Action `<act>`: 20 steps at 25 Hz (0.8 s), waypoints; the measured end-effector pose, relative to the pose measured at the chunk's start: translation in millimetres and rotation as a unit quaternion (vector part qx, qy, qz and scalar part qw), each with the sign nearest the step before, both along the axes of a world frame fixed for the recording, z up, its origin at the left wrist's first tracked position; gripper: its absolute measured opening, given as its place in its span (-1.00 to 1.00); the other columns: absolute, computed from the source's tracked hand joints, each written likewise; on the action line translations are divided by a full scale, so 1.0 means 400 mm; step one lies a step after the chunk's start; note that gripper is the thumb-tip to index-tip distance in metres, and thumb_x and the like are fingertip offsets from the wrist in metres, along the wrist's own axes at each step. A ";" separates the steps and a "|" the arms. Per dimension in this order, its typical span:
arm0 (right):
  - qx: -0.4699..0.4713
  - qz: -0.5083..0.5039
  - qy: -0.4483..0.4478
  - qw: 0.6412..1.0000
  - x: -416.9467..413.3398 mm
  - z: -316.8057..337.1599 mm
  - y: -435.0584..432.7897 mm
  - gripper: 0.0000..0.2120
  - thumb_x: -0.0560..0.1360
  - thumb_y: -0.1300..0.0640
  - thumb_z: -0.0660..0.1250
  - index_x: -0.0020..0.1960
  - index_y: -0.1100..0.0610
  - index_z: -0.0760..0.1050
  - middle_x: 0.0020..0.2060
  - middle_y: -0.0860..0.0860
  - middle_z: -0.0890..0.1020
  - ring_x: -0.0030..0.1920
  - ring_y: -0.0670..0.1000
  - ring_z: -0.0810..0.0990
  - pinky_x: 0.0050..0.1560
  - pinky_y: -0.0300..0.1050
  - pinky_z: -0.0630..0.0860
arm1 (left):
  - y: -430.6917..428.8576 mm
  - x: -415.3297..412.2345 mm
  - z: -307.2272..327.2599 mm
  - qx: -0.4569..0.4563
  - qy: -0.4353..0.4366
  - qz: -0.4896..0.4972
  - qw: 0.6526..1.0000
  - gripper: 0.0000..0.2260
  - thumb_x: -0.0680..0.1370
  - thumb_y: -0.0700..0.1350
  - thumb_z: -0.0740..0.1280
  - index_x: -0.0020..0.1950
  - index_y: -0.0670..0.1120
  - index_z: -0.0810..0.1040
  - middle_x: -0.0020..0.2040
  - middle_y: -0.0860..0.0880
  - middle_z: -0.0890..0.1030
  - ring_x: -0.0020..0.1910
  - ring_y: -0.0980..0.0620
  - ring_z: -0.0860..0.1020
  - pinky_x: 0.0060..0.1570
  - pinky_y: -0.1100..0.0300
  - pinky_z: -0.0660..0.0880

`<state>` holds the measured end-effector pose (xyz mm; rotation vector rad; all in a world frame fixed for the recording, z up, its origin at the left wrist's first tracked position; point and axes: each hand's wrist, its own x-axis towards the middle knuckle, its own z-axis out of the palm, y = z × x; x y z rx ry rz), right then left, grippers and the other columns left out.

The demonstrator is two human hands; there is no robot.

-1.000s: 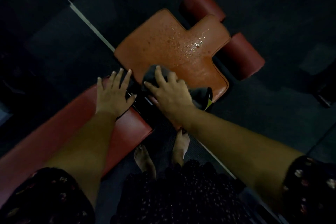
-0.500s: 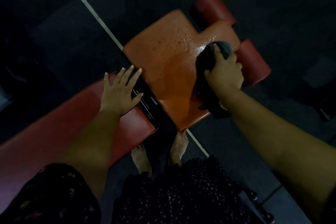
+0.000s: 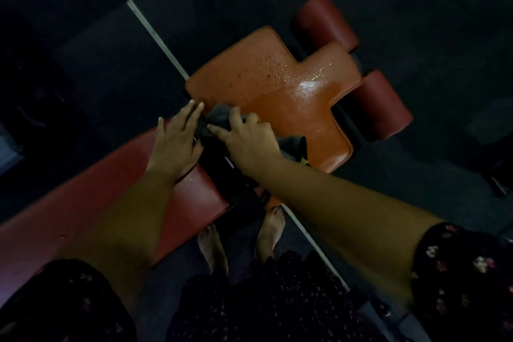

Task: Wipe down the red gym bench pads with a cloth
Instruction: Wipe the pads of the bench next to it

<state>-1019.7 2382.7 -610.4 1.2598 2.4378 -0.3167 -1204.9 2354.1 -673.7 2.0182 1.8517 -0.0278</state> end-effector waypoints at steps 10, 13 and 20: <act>0.026 -0.299 -0.004 0.954 0.241 0.024 0.212 -0.42 0.58 0.06 0.22 0.53 -0.22 0.11 0.35 0.19 0.29 0.19 0.28 0.40 -0.12 0.07 0.40 | 0.029 0.057 -0.005 -0.016 -0.020 0.008 1.000 -0.03 0.41 0.43 0.22 0.61 -0.07 -0.08 0.60 -0.09 0.00 0.55 -0.11 0.07 0.52 -0.14 -0.02; 0.029 -0.292 0.002 0.956 0.128 0.022 0.177 -0.39 0.58 0.11 0.23 0.54 -0.17 0.07 0.43 0.22 0.18 0.25 0.29 0.37 -0.10 0.08 0.49 | 0.011 0.024 -0.011 -0.035 0.044 -0.030 0.998 -0.05 0.41 0.51 0.03 0.58 0.02 -0.27 0.61 -0.03 -0.15 0.58 -0.09 -0.01 0.52 -0.17 -0.05; 0.003 0.061 -0.016 0.998 -0.113 0.006 0.095 -0.49 0.65 0.03 0.07 0.56 -0.15 0.03 0.51 0.27 0.02 0.24 0.32 0.35 0.03 0.08 0.47 | -0.075 -0.016 0.016 -0.085 0.144 0.110 0.980 -0.04 0.47 0.44 0.09 0.57 -0.09 -0.32 0.59 -0.11 -0.27 0.56 -0.11 -0.25 0.47 -0.15 -0.29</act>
